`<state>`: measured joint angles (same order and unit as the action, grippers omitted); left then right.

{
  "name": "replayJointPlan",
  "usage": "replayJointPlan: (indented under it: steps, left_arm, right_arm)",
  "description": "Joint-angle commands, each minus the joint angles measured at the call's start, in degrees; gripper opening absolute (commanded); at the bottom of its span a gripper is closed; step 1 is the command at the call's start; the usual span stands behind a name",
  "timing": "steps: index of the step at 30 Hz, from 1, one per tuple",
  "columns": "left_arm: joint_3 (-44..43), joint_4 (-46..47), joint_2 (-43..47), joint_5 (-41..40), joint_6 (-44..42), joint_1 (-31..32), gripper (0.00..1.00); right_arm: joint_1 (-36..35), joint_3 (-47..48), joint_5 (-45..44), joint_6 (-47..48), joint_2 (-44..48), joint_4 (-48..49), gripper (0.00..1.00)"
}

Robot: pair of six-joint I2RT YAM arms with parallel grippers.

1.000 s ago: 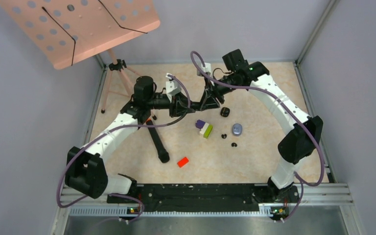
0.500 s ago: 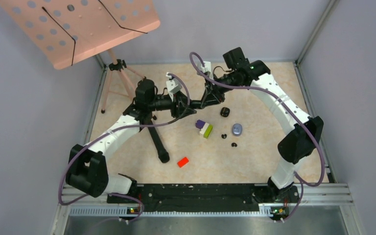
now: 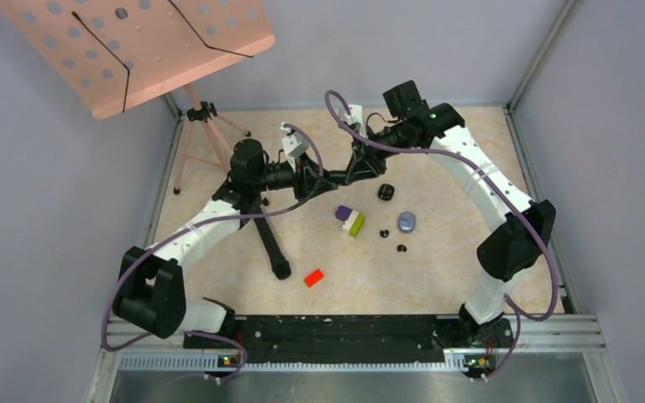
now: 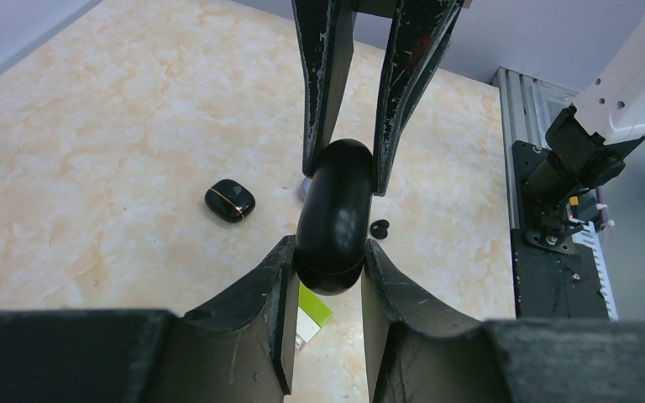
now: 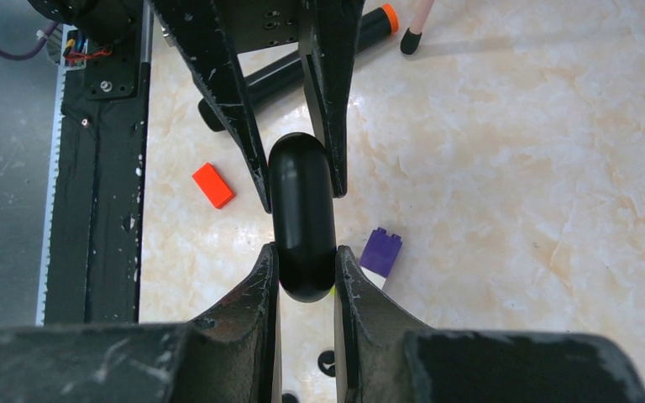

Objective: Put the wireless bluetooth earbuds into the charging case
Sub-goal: Pick up the charging case at the center of the board, then open the charging case.

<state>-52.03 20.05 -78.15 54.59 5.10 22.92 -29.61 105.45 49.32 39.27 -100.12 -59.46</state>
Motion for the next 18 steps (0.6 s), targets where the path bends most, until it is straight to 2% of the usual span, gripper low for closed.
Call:
replayJointPlan:
  steps: [1,4,6,7,9,11,18]
  left_arm:
    - [0.1,4.0,0.8,1.0,0.7,-0.3,0.26]
    - [0.0,4.1,0.5,1.1,0.7,-0.3,0.14]
    - [0.0,4.1,0.4,1.1,0.6,-0.2,0.02]
    - [0.0,4.2,0.4,1.0,0.6,-0.3,0.0]
    - [0.2,4.4,0.5,1.3,0.3,-0.2,0.0]
    - [0.2,4.4,0.4,2.2,-1.0,-0.3,0.0]
    - [-0.5,3.6,0.3,5.4,-7.4,-0.1,0.0]
  right_arm:
    - [-0.5,2.8,1.0,-1.3,2.4,1.6,0.01]
    - [-0.5,2.6,0.9,-1.6,2.3,1.9,0.02]
    - [-0.4,2.2,0.7,-2.1,2.2,2.3,0.09]
    - [-0.5,1.9,0.6,-2.7,2.1,2.6,0.15]
    - [-0.5,1.2,-0.1,-5.1,1.8,3.6,0.29]
    - [-0.4,1.0,-0.5,-7.2,1.3,4.5,0.34]
    - [1.7,1.8,0.6,-14.1,-0.6,8.2,0.37]
